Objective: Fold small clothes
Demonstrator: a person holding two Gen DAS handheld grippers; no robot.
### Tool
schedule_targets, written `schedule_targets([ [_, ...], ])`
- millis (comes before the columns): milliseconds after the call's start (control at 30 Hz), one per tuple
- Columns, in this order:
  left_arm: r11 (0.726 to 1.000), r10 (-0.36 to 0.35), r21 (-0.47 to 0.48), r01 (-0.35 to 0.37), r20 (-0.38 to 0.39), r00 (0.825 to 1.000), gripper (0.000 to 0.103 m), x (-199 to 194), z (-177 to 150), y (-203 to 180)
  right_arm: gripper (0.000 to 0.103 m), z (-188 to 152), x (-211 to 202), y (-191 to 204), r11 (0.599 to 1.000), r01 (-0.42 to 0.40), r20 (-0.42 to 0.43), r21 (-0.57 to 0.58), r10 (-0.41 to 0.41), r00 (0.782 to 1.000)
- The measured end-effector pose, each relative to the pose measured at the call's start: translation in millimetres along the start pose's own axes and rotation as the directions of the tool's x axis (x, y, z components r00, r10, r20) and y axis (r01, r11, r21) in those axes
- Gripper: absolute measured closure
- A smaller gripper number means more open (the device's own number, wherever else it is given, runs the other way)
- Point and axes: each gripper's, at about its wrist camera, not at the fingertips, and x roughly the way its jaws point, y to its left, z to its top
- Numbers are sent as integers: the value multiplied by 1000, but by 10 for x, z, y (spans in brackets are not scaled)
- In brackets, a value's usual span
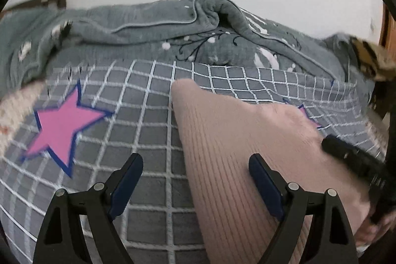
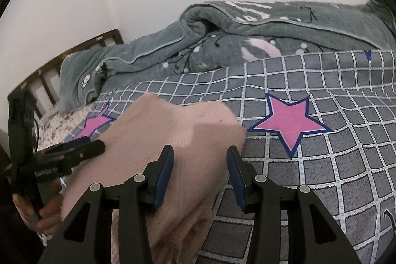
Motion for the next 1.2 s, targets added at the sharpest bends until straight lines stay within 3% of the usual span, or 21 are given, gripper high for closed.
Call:
schedule_targets([
  [133, 1000, 15, 2, -15, -12, 1000, 16, 103, 211, 9, 59, 219, 215, -17, 1000, 6, -99, 19, -4, 995],
  [267, 1000, 22, -11, -23, -50, 998, 16, 305, 329, -3, 56, 175, 420, -22, 1000, 27, -157, 13, -25, 987],
  [367, 997, 77, 22, -76, -55, 995, 17, 424, 375, -21, 56, 78, 391, -25, 999, 47, -109, -12, -48, 993],
  [533, 991, 130, 38, -128, -53, 990, 17, 607, 480, 43, 56, 79, 415, -68, 999, 44, -103, 6, -43, 994],
  [1200, 978, 208, 40, -205, -76, 975, 15, 816, 470, 80, 55, 67, 435, -46, 999, 54, -100, -5, -54, 993],
])
